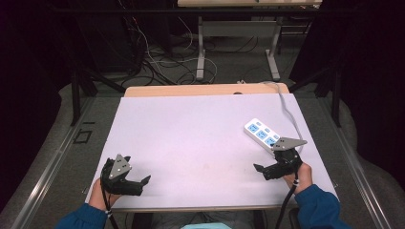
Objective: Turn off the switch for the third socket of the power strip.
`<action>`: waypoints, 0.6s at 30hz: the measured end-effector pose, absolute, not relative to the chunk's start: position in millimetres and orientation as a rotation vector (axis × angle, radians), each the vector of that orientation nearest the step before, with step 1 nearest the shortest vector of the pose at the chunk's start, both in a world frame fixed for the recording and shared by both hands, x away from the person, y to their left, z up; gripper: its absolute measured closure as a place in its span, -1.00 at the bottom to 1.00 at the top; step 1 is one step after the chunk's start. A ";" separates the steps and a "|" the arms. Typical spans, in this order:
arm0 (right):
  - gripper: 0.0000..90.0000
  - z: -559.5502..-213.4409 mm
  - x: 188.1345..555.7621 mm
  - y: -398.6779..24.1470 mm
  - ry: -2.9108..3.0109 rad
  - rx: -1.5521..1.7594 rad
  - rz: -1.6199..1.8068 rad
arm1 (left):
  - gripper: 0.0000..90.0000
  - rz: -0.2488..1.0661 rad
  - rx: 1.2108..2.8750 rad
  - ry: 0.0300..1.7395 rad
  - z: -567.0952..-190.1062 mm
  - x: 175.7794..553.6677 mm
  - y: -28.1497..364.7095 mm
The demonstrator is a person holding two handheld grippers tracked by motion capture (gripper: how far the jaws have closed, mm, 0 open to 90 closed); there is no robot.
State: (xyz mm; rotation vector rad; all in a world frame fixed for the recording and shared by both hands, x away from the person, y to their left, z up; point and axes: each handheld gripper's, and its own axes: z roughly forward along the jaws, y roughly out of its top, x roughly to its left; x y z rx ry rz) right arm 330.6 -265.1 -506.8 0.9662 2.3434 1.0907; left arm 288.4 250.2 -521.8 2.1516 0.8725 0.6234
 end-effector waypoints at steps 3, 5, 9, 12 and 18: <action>-1.00 -506.1 335.4 -265.5 2.340 0.980 1.089 | -0.97 0.634 2.154 0.867 -522.0 288.7 250.4; -1.00 -505.8 337.4 -265.5 2.336 0.982 1.091 | -0.97 0.631 2.158 0.867 -521.7 288.6 250.7; -1.00 -505.2 341.5 -266.2 2.333 0.984 1.089 | -0.97 0.600 2.152 0.877 -522.7 287.9 249.3; -1.00 -504.5 346.4 -266.6 2.338 0.992 1.090 | -0.97 0.606 2.154 0.871 -522.7 288.0 249.3; -1.00 -505.6 357.5 -267.7 2.334 1.005 1.081 | -0.97 0.604 2.155 0.874 -522.7 287.9 249.1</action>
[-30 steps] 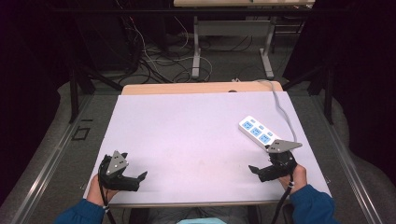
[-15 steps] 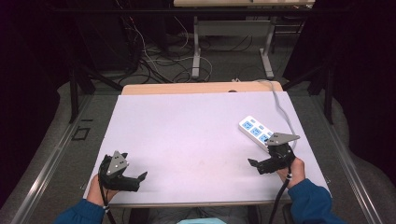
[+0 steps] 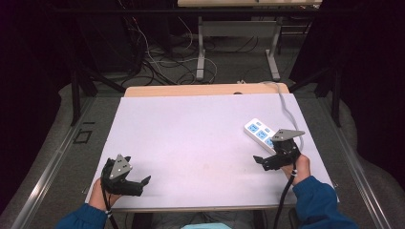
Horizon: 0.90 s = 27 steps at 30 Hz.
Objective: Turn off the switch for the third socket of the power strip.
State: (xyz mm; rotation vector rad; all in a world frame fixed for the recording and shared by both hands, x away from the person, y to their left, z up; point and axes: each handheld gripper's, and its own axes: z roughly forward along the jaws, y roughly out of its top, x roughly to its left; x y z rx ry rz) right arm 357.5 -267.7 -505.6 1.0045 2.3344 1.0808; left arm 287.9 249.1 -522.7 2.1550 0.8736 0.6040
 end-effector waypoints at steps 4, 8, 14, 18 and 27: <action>-1.00 -505.9 362.8 -268.5 2.335 1.009 1.078 | -0.97 0.607 2.150 0.873 -523.3 288.2 248.8; -1.00 -504.5 370.1 -270.9 2.323 1.034 1.080 | -0.97 0.609 2.151 0.873 -523.2 288.1 248.9; -1.00 -504.4 380.1 -273.1 2.315 1.047 1.076 | -0.97 0.618 2.152 0.872 -522.8 288.0 249.2; -1.00 -503.6 386.0 -273.9 2.305 1.070 1.072 | -0.97 0.617 2.150 0.874 -523.0 288.0 249.0; -1.00 -504.3 400.7 -277.4 2.293 1.100 1.071 | -0.97 0.613 2.153 0.873 -523.0 287.9 248.9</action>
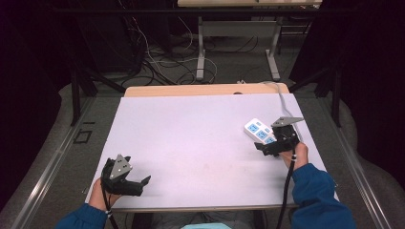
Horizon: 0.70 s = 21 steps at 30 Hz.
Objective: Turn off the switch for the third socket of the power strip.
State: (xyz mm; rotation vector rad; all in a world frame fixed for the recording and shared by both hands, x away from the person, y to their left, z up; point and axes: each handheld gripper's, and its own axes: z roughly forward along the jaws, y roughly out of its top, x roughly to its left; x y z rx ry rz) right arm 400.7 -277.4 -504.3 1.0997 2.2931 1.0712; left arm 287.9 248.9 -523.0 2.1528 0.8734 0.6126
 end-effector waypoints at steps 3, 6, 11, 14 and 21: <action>-1.00 -504.5 403.5 -277.8 2.291 1.108 1.063 | -0.97 0.612 2.153 0.873 -523.1 288.0 248.9; -1.00 -504.3 408.8 -278.8 2.283 1.124 1.068 | -0.97 0.610 2.159 0.877 -522.8 287.9 248.9; -1.00 -504.4 414.6 -279.7 2.275 1.129 1.068 | -0.97 0.611 2.160 0.877 -522.9 288.0 248.8; -1.00 -505.6 420.4 -279.7 2.266 1.143 1.059 | -0.97 0.613 2.160 0.877 -522.8 288.0 248.8; -1.00 -506.5 429.2 -279.9 2.258 1.154 1.060 | -0.97 0.609 2.161 0.876 -522.9 288.0 248.9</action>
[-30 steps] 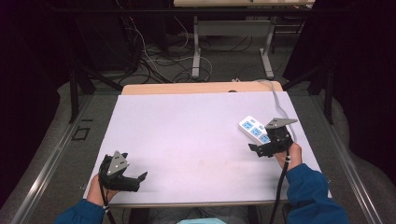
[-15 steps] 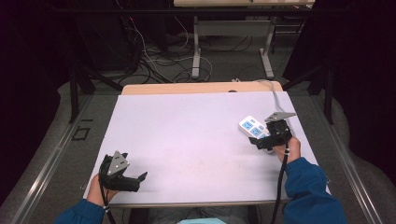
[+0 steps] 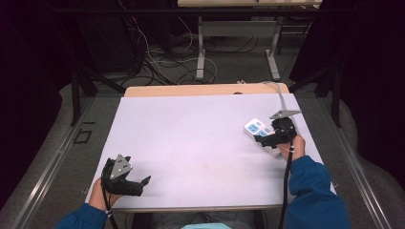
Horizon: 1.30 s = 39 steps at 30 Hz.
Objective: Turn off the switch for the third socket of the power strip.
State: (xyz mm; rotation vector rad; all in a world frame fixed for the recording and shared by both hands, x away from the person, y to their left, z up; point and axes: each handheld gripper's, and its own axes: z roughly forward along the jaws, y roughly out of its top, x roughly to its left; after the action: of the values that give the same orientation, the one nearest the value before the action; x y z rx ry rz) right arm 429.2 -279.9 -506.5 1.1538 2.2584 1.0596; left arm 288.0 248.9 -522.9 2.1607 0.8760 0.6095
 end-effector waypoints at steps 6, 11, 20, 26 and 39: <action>-1.00 -507.1 436.4 -280.6 2.242 1.181 1.068 | -0.97 0.611 2.160 0.876 -522.8 287.9 248.9; -1.00 -509.1 441.2 -280.1 2.243 1.197 1.064 | -0.97 0.611 2.161 0.878 -522.9 288.1 248.7; -1.00 -509.8 449.7 -283.1 2.218 1.239 1.073 | -0.97 0.612 2.160 0.877 -522.8 288.1 248.7; -0.97 -509.4 454.5 -283.5 2.205 1.252 1.076 | -0.97 0.611 2.162 0.876 -522.8 288.3 248.7; -0.50 -509.9 460.7 -281.8 2.182 1.243 1.065 | -0.97 0.616 2.163 0.875 -522.7 288.5 248.6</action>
State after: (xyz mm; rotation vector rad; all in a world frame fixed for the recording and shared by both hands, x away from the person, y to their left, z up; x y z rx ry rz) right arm 460.7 -281.8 -509.9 1.2433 2.1825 1.0646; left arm 288.5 248.6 -522.7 2.1634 0.8746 0.6156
